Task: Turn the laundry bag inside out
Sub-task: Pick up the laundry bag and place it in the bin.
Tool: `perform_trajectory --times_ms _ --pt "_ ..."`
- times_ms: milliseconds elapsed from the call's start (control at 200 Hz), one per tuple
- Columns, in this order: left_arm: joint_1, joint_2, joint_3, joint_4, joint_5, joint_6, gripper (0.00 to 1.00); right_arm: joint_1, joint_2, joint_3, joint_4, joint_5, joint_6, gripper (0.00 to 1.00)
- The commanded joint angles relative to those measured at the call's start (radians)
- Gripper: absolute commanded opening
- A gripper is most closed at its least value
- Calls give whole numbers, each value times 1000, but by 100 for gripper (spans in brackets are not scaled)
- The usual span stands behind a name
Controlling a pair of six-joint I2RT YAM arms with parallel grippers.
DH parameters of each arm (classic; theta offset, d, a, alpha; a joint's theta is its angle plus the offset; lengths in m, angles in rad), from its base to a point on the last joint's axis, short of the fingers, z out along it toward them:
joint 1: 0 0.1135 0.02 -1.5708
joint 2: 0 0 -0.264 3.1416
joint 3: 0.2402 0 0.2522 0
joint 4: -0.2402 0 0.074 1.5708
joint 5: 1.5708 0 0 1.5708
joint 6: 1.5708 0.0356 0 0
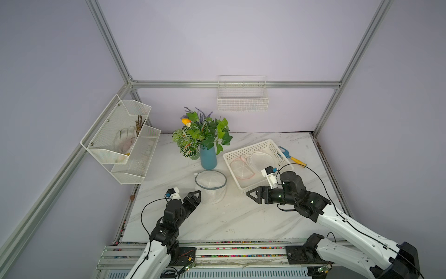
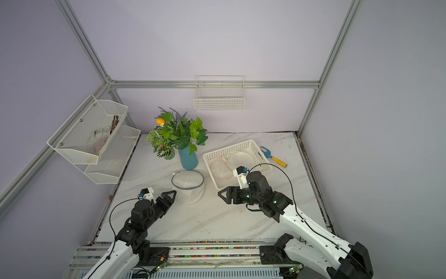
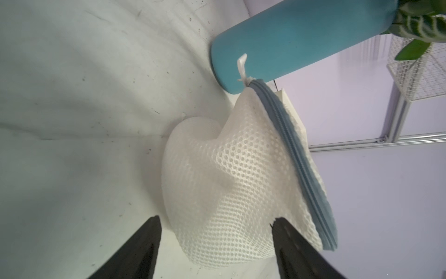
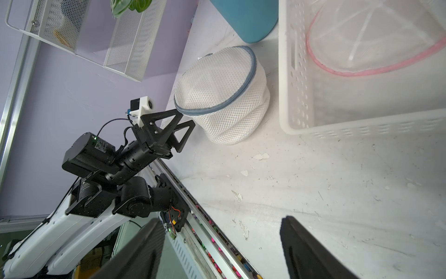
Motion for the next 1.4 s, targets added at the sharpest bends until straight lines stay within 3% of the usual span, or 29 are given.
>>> perform_trajectory --times_ms 0,165,285,405,605,745,875,1040,1395 --pt "5 -2 125 -169 -127 83 79 -6 4 32 3 10 -14 82" --pt "3 -24 264 -269 -197 223 75 -6 24 56 -12 28 -32 81" --pt "3 56 377 -170 -21 350 65 -5 61 75 -18 31 -45 80" --pt "-8 188 452 -76 157 371 55 -7 91 92 -17 42 -47 79" --pt "-59 349 393 180 175 318 41 -7 82 80 -16 60 -34 78" --pt "-120 461 363 201 83 272 40 -10 62 69 -31 72 -30 78" --pt "-168 479 339 87 -55 220 45 -17 39 54 -42 87 -27 78" --pt "-222 519 304 54 -120 173 46 -26 51 46 -40 85 -27 78" --pt "-256 522 392 19 -179 287 54 -67 61 86 -64 149 -60 78"
